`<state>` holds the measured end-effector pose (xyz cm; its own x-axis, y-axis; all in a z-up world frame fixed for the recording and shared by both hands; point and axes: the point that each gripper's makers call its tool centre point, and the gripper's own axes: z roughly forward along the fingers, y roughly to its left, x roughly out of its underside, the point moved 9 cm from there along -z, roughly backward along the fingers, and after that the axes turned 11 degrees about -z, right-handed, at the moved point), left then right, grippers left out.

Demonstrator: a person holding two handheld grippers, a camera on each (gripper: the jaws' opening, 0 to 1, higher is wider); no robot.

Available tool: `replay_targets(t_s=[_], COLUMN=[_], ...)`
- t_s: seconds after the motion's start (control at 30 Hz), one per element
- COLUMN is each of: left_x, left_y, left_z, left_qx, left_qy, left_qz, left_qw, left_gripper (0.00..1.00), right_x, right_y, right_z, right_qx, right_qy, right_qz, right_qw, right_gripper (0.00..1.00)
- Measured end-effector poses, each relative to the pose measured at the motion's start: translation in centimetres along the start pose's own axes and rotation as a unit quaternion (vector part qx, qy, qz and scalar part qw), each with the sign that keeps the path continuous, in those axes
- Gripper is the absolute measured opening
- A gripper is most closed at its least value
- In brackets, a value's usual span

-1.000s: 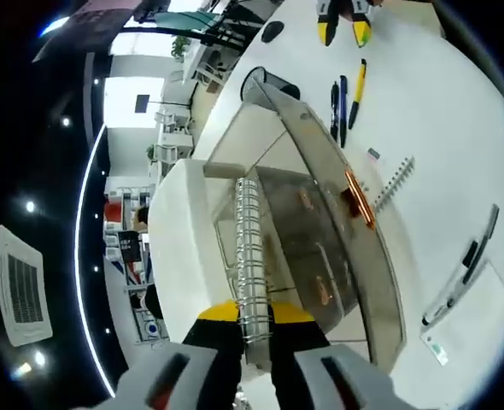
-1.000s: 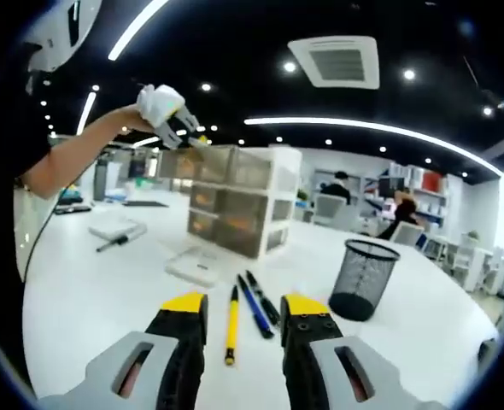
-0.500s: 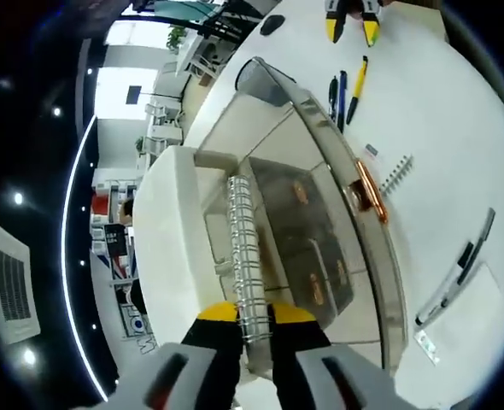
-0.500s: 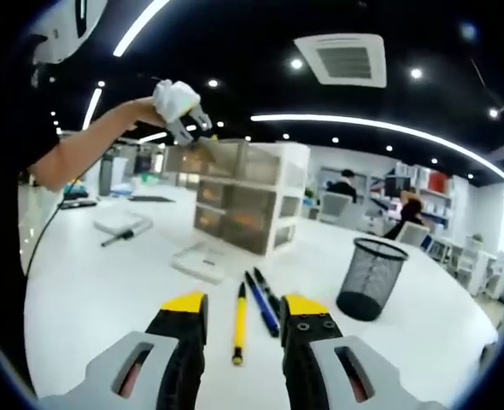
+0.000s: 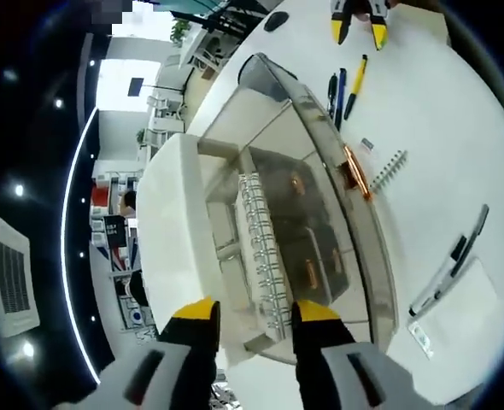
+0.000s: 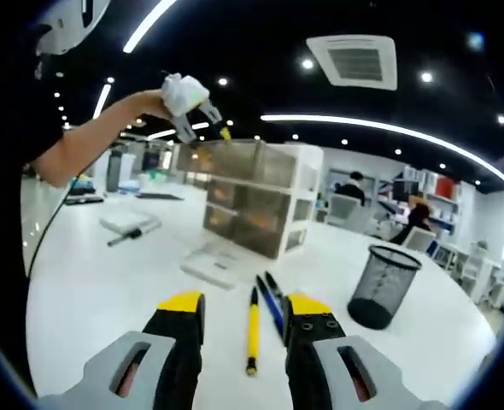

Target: Pick up the scattered pens and sticky notes one by one and arrange them into an orderly layout on the desk, lining the pens up parallel to each other and squaring the sticky note stack until the whole desk area is clear and organized

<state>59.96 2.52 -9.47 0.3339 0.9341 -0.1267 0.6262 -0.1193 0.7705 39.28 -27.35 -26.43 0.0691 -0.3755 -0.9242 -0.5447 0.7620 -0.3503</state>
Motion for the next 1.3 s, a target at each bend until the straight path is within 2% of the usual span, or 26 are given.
replay_targets(t_s=[0.1, 0.2, 0.23, 0.33, 0.4, 0.5, 0.57, 0.73, 0.83, 0.93, 1.0, 1.03, 1.13, 1.2, 1.23, 1.3], left_x=[-0.1, 0.2, 0.5, 0.5, 0.6, 0.8, 0.9, 0.8, 1.0, 0.6, 0.5, 0.5, 0.6, 0.5, 0.4, 0.1], left_y=[-0.1, 0.1, 0.2, 1.0, 1.7, 2.0, 1.9, 2.1, 1.8, 1.8, 1.6, 1.5, 1.4, 0.9, 0.2, -0.5], left_z=[-0.5, -0.8, -1.0, -1.6, -2.1, -2.7, -3.0, -4.1, -4.7, -5.4, -5.8, -6.1, -6.7, -6.8, -6.8, -6.9], left_qx=[-0.002, -0.014, -0.019, -0.041, -0.063, -0.067, -0.064, -0.090, -0.083, -0.087, -0.090, -0.098, -0.123, -0.121, -0.113, -0.108], left_qy=[-0.011, -0.003, 0.001, -0.012, -0.012, -0.013, -0.020, -0.053, -0.087, -0.125, -0.139, -0.148, -0.179, -0.195, -0.209, -0.215], left_qz=[-0.005, -0.002, -0.001, -0.004, -0.005, -0.009, -0.015, -0.036, -0.089, -0.113, -0.121, -0.126, -0.166, -0.174, -0.190, -0.196], left_qw=[0.9999, 0.9999, 0.9998, 0.9991, 0.9979, 0.9976, 0.9977, 0.9939, 0.9888, 0.9818, 0.9787, 0.9761, 0.9619, 0.9576, 0.9528, 0.9506], left_gripper=[0.46, 0.51, 0.53, 0.65, 0.63, 0.63, 0.63, 0.63, 0.63, 0.63, 0.63, 0.62, 0.58, 0.59, 0.60, 0.63], right_x=[0.0, 0.0, -0.1, -0.1, -0.1, -0.2, -0.3, -0.3, -0.4, -0.5, -0.7, -0.7, -0.8, -0.8, -0.8, -0.9], right_y=[0.1, 0.2, 0.2, 0.3, 0.3, 0.4, 0.4, 0.4, 0.5, 0.6, 0.6, 0.6, 0.5, 0.5, 0.5, 0.6], right_z=[0.0, 0.0, -0.1, -0.1, 0.0, 0.1, 0.1, 0.2, 0.3, 0.4, 0.5, 0.5, 0.5, 0.4, 0.4, 0.5], right_qx=[-0.001, -0.003, -0.004, -0.004, -0.004, -0.006, -0.006, -0.006, -0.009, -0.010, -0.009, -0.009, -0.005, -0.006, -0.005, -0.007], right_qy=[0.002, 0.001, -0.001, -0.002, 0.000, 0.001, 0.001, 0.002, 0.003, 0.004, 0.002, 0.001, 0.000, -0.005, -0.009, -0.017], right_qz=[-0.001, 0.004, 0.007, 0.009, 0.009, 0.006, 0.004, 0.005, 0.001, -0.001, -0.003, -0.003, 0.000, 0.010, 0.014, 0.018], right_qw=[1.0000, 1.0000, 1.0000, 1.0000, 1.0000, 1.0000, 1.0000, 1.0000, 1.0000, 0.9999, 0.9999, 1.0000, 1.0000, 0.9999, 0.9999, 0.9997], right_gripper=[0.35, 0.35, 0.35, 0.35, 0.35, 0.35, 0.35, 0.35, 0.35, 0.35, 0.35, 0.35, 0.33, 0.31, 0.32, 0.34])
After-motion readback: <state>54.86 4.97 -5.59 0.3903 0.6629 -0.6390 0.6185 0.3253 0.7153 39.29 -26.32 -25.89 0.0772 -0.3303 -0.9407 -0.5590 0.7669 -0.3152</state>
